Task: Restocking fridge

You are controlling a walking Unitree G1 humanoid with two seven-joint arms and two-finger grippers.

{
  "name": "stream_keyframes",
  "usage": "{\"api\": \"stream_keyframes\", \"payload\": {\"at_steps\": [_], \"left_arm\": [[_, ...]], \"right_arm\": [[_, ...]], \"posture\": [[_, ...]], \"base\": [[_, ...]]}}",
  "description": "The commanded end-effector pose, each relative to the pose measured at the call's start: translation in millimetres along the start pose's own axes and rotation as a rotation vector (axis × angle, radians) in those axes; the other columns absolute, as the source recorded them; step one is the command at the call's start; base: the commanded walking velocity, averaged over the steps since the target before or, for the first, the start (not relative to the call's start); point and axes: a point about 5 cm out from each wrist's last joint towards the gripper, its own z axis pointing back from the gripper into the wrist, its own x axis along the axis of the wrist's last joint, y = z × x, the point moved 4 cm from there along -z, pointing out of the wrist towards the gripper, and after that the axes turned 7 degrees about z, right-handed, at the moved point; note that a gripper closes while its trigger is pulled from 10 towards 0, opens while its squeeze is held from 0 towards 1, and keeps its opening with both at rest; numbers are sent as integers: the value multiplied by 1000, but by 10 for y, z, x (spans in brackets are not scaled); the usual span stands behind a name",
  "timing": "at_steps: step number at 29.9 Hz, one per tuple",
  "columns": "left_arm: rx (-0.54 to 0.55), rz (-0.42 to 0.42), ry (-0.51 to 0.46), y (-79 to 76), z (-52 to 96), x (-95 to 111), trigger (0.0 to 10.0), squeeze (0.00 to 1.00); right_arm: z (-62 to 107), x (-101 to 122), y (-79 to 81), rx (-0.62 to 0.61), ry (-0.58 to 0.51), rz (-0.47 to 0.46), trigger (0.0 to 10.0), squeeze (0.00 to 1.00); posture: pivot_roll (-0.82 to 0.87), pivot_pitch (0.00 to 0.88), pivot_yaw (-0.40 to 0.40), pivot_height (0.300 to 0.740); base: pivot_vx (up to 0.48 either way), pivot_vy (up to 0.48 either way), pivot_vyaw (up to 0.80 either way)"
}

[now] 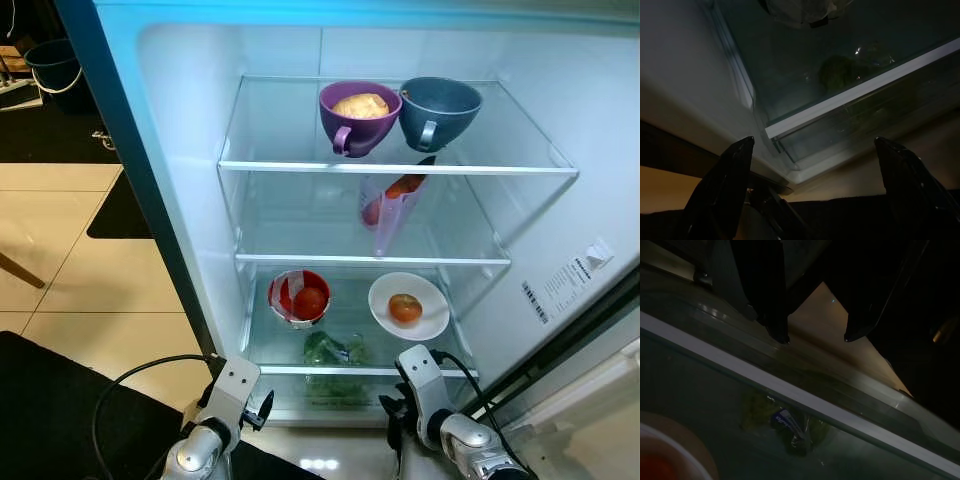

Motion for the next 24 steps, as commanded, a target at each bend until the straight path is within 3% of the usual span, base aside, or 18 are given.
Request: {"api": "stream_keyframes", "payload": {"at_steps": [1, 24], "left_arm": [[12, -10, 18, 62, 33, -48, 10000, 0], [-3, -33, 33, 74, 23, -57, 10000, 0]], "right_arm": [[9, -66, 31, 0, 21, -31, 10000, 0], [-2, -50, 49, 4, 16, -35, 10000, 0]], "posture": [[124, 70, -5, 466], [118, 61, 4, 571]], "base": [[0, 0, 0], [0, 0, 0]]}}
